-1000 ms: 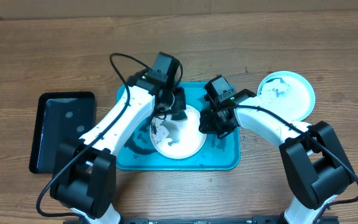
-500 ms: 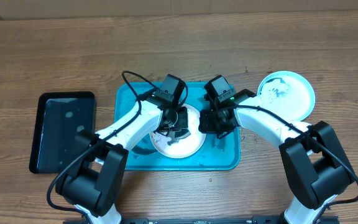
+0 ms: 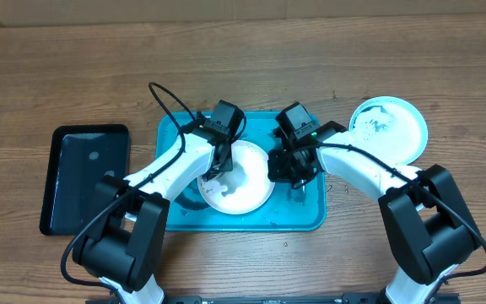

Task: Clean dirty plates on tray and stack at the side
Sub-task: 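Scrub the pinkish plate with the sponge while the right gripper holds it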

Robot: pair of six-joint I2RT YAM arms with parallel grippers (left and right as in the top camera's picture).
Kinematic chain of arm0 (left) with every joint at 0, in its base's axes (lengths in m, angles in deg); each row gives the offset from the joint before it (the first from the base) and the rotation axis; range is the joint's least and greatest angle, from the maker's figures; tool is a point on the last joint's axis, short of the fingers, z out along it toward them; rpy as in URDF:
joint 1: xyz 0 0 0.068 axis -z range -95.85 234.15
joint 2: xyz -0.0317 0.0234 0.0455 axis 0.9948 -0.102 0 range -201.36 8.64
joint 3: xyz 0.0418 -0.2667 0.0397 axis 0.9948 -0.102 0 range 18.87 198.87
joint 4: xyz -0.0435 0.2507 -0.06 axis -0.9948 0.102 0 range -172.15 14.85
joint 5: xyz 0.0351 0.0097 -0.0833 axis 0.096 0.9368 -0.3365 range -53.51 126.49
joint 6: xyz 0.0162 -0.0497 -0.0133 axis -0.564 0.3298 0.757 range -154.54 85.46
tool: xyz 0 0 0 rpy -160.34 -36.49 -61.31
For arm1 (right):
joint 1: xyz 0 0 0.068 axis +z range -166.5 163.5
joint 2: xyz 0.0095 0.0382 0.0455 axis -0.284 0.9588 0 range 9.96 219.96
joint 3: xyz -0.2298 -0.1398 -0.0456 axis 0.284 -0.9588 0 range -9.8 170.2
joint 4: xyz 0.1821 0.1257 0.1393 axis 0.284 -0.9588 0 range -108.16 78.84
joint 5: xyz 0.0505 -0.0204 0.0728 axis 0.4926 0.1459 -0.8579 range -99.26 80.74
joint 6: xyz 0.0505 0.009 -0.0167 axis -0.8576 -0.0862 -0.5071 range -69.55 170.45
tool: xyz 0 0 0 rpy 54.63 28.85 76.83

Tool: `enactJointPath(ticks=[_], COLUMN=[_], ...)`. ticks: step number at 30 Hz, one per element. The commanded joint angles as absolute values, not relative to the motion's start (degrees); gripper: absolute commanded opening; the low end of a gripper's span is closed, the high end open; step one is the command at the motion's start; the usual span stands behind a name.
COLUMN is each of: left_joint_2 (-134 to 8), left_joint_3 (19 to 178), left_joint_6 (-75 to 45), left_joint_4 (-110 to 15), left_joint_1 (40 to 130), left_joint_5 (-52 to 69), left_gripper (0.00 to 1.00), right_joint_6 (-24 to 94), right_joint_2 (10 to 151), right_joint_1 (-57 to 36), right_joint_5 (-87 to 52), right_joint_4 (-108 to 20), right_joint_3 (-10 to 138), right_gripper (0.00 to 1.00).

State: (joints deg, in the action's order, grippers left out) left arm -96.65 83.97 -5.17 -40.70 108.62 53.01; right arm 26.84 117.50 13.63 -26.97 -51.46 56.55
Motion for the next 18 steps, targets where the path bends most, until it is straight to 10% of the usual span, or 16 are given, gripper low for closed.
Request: enactJointPath(ticks=[1,18], left_joint_2=[-98.1,-97.4], left_joint_3=[88.3,96.3], left_joint_6=[-6.2,-17.1], left_joint_4=[-35.6,-29.0], left_joint_1=[106.8,108.7], left_joint_5=[68.0,13.3], left_gripper=[0.04,0.04], right_joint_6=[27.9,26.2], right_joint_2=[117.4,117.4], right_joint_1=[13.1,13.1], right_joint_5=[-23.9,-24.4], right_joint_4=[-53.1,-51.4], right_joint_3=[56.6,56.6], right_gripper=[0.04,0.04])
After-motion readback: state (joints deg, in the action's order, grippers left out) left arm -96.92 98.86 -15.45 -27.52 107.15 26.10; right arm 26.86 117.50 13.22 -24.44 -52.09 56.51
